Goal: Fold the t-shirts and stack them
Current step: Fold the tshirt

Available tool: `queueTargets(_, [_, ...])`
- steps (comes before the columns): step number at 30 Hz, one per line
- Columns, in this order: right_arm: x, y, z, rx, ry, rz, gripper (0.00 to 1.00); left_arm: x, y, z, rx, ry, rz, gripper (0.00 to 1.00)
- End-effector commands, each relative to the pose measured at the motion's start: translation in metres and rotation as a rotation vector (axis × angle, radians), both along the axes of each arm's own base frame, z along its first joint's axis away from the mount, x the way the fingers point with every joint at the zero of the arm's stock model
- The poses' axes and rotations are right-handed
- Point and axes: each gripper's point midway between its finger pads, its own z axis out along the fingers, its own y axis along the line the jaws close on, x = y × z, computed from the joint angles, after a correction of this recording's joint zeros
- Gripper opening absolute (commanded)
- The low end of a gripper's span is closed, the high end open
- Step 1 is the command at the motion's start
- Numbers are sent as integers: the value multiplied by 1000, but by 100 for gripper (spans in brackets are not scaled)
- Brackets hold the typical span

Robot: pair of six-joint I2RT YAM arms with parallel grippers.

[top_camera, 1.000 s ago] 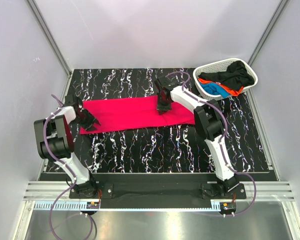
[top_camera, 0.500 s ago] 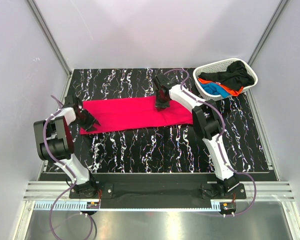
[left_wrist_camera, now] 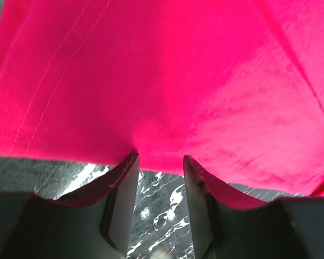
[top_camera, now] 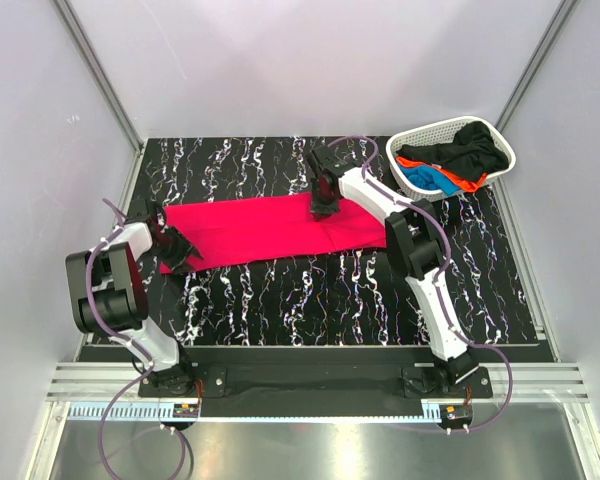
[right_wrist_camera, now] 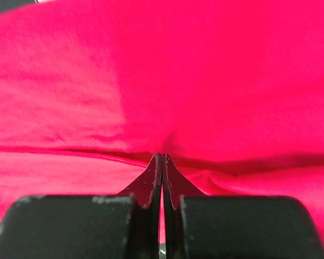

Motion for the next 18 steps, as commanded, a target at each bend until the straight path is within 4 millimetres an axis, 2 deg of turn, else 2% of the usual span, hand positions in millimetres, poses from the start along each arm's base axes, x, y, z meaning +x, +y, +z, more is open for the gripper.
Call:
queueTargets(1, [-5,-6,47,31,-49,2,2,-2,-9,13,-21,-32,-8,44])
queueTargets(8, [-31,-18,30,6,20,-9,2,4,-10,20,-13,-53,-11,42])
queueTargets(11, [-32,-20,31,4,5,-2,1,4,-9,17,-12,-41,-9,42])
queueTargets(14, [-23,-20,37,-1,-33,13,1,4,-10,15,-15,-34,-8,42])
queueTargets(18, [-25,-20,37,-2,-29,3,0,3,-9,14,-11,-33,-8,42])
